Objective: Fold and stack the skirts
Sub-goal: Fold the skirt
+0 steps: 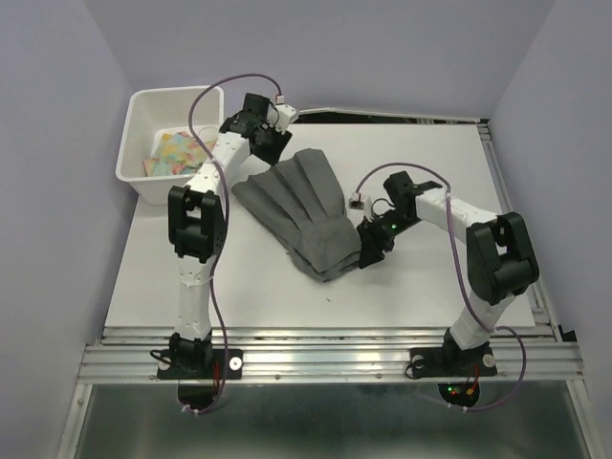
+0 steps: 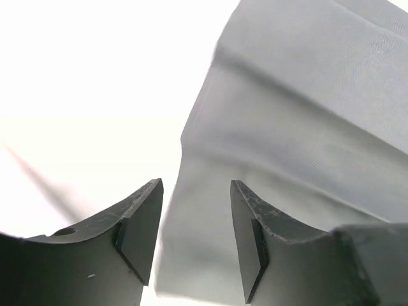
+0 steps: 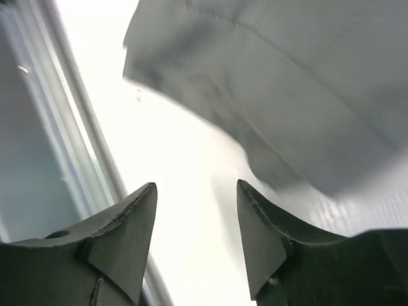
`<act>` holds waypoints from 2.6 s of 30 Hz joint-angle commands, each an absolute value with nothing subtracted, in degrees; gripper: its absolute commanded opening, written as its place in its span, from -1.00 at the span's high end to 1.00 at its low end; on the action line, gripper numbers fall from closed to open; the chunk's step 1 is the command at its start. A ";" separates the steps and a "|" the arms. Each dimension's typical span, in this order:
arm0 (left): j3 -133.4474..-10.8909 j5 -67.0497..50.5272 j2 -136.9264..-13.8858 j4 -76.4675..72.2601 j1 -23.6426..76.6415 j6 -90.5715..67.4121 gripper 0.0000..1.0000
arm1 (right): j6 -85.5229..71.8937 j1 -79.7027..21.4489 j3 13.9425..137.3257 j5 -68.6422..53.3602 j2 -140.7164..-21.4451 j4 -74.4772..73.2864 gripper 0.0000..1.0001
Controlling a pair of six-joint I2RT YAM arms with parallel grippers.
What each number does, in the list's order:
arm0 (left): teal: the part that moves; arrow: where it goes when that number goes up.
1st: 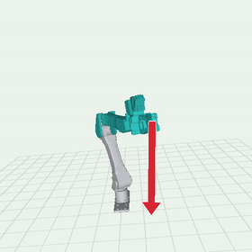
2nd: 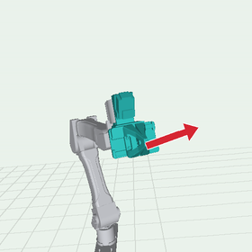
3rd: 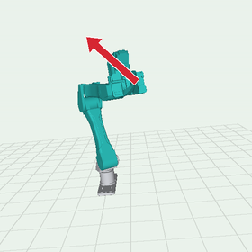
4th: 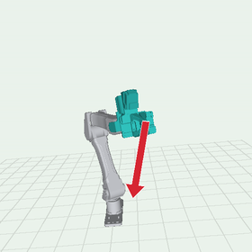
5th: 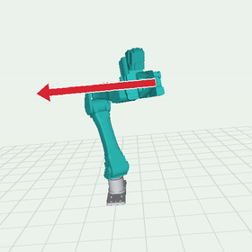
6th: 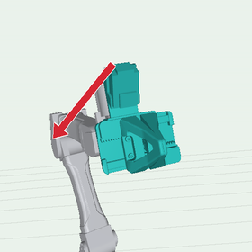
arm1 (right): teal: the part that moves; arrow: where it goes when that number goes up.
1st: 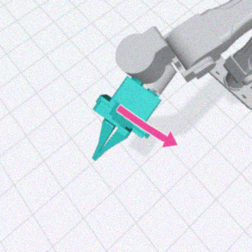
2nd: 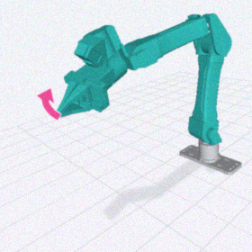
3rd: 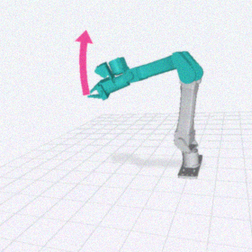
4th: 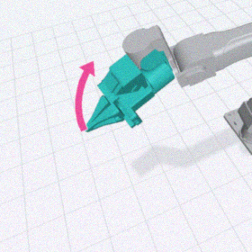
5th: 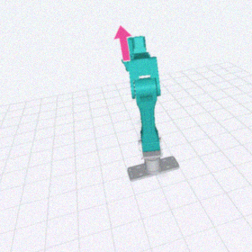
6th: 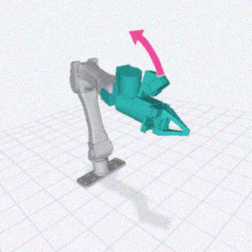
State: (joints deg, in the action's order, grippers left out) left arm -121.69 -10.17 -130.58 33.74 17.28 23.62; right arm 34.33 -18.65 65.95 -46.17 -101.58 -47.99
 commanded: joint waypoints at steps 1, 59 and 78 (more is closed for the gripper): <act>-115.63 -13.61 -115.71 33.85 18.63 25.84 -0.16 | 25.41 -16.35 76.16 -52.92 -97.73 -49.31 -0.18; -43.15 31.56 -93.17 -11.61 63.99 46.76 0.50 | 12.66 -25.05 71.56 -41.75 -115.77 -21.62 -0.15; -57.39 1.85 -80.43 23.27 63.90 37.36 1.00 | 9.67 -16.71 90.07 -28.92 -108.01 -23.02 -0.68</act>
State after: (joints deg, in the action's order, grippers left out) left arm -54.19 9.32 -83.40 14.52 63.59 39.99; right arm 10.26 -20.38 81.91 -33.76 -105.82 -23.97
